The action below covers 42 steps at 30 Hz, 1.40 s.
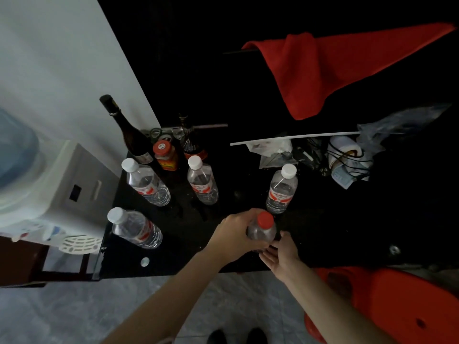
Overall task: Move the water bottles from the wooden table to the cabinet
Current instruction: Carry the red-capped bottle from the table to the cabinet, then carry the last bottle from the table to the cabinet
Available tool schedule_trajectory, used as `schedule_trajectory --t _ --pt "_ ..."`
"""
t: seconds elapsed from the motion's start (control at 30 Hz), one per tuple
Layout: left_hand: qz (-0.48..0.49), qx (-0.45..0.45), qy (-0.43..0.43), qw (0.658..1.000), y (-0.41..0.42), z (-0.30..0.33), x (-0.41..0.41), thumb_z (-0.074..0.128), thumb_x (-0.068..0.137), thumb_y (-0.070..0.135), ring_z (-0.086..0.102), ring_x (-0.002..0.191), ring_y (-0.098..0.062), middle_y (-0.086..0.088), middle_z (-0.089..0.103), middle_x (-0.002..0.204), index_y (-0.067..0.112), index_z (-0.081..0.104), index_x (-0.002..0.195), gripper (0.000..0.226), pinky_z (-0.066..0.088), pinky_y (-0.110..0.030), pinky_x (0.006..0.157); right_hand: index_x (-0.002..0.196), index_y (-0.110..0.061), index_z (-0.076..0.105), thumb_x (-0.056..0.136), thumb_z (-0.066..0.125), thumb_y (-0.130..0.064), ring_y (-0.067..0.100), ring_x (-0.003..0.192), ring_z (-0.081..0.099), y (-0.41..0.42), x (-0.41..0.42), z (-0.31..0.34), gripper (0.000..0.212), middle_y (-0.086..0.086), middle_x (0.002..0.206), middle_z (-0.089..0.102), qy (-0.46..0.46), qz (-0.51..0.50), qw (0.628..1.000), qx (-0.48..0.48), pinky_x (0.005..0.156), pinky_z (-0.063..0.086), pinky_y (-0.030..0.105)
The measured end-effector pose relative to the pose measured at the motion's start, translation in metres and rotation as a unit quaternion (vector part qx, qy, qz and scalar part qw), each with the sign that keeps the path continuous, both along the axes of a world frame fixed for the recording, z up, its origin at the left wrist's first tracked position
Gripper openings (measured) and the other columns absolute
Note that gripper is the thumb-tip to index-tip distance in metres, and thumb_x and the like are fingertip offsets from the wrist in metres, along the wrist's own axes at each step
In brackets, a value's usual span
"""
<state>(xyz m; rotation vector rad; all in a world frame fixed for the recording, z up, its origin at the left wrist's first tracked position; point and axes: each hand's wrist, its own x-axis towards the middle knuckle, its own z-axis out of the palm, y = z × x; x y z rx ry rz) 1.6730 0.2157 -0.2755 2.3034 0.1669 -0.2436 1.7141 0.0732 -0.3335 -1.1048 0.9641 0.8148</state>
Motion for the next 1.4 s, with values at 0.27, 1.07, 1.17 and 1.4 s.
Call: schedule_trajectory --t 0.27,1.07,1.17,1.4 --pt "-0.047 0.180 0.088 0.979 -0.005 0.052 -0.005 0.082 0.075 0.057 0.030 0.153 -0.023 0.004 0.008 0.172 0.020 0.017 0.163 0.116 0.034 -0.044 0.120 0.142 0.003 0.044 0.102 0.045 -0.036 0.039 0.132 0.047 -0.031 0.004 0.071 0.055 0.026 0.144 0.045 -0.041 0.109 0.993 0.019 0.102 0.043 0.048" --pt "0.248 0.400 -0.022 0.882 0.102 0.260 -0.314 0.010 0.076 0.080 0.004 0.160 -0.027 -0.001 0.005 0.173 0.026 0.030 0.160 0.102 -0.009 -0.047 0.123 0.154 -0.028 0.027 0.098 0.044 -0.051 0.016 0.146 0.028 0.097 -0.194 0.314 0.063 -0.009 0.160 0.025 -0.690 0.570 0.365 -0.256 0.114 0.029 0.032" --pt "0.300 0.408 0.010 0.862 0.105 0.263 -0.383 0.007 0.083 0.083 -0.017 0.158 -0.021 0.002 -0.015 0.172 0.029 0.011 0.164 0.097 -0.015 -0.050 0.126 0.157 -0.026 0.021 0.097 0.039 -0.056 0.020 0.151 0.017 0.122 -0.248 0.319 0.070 -0.002 0.165 0.015 -0.680 0.615 0.311 -0.251 0.120 0.023 0.039" --pt "0.431 0.385 0.104 0.809 0.098 0.263 -0.543 -0.016 0.075 0.084 -0.027 0.153 -0.020 -0.001 -0.020 0.170 0.032 0.001 0.163 0.104 -0.019 -0.052 0.123 0.158 -0.028 0.010 0.095 0.032 -0.060 0.024 0.153 0.006 0.184 -0.385 0.317 0.074 -0.003 0.167 0.005 -0.707 0.665 0.143 -0.197 0.122 0.013 0.048"
